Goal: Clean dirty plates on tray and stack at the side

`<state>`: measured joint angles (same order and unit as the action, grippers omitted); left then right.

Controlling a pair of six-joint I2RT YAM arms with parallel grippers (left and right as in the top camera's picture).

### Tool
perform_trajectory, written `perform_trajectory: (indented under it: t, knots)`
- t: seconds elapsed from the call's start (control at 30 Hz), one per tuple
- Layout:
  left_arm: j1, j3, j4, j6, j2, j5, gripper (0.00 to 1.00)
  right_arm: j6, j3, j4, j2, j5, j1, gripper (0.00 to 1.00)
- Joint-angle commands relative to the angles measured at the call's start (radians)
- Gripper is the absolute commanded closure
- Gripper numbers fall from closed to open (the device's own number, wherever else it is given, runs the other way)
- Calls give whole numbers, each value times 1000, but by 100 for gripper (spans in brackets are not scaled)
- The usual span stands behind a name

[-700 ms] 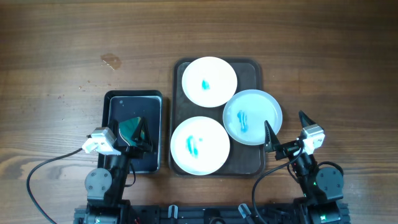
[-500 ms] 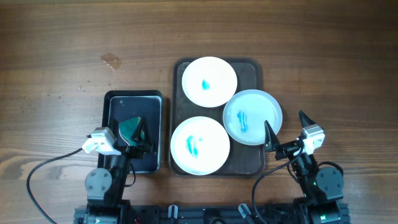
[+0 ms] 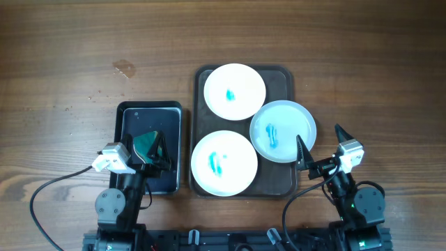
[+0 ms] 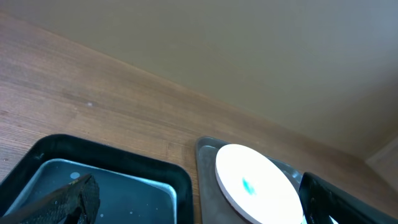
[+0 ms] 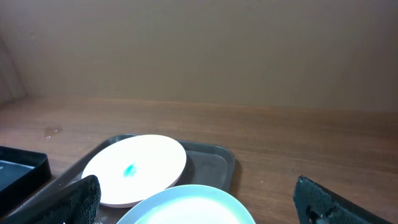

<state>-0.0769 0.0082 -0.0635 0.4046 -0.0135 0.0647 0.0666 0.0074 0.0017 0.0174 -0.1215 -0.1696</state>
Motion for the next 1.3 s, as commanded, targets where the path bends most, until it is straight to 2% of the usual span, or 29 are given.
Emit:
perform_trajectory:
  t: [0.0,0.47,0.57,0.63,0.73,0.8,0.87,0.97,1.17,1.27]
  knots:
    - [-5,-2,-8,-2,7,-13,0,13,-2,5,-10,14,-6,0]
    - [-5,-2,-6,-1,7,-13,0,16,-2,6,-10,10,-6,0]
    - [-5,-2,2,2,6,19,0,73,-2,13,-10,10,-6,0]
    - [-5,-2,43,44,6,67,0,98,-1,48,-10,-29,-6,0]
    - [-5,32,98,52,6,77,0,89,52,48,-10,-130,-6,0]
    - [-4,100,82,51,-13,68,0,84,133,8,-5,-142,-6,0]
    - [-4,184,19,51,-61,69,0,32,243,-67,27,-142,-6,0]
    - [-5,423,-213,47,-233,85,0,-34,479,-259,163,-142,-6,0]
    - [-5,957,-756,48,-657,83,0,-38,987,-784,614,-211,-6,0]
    - [-5,1108,-913,48,-799,79,0,-40,1157,-934,807,-236,-6,0]
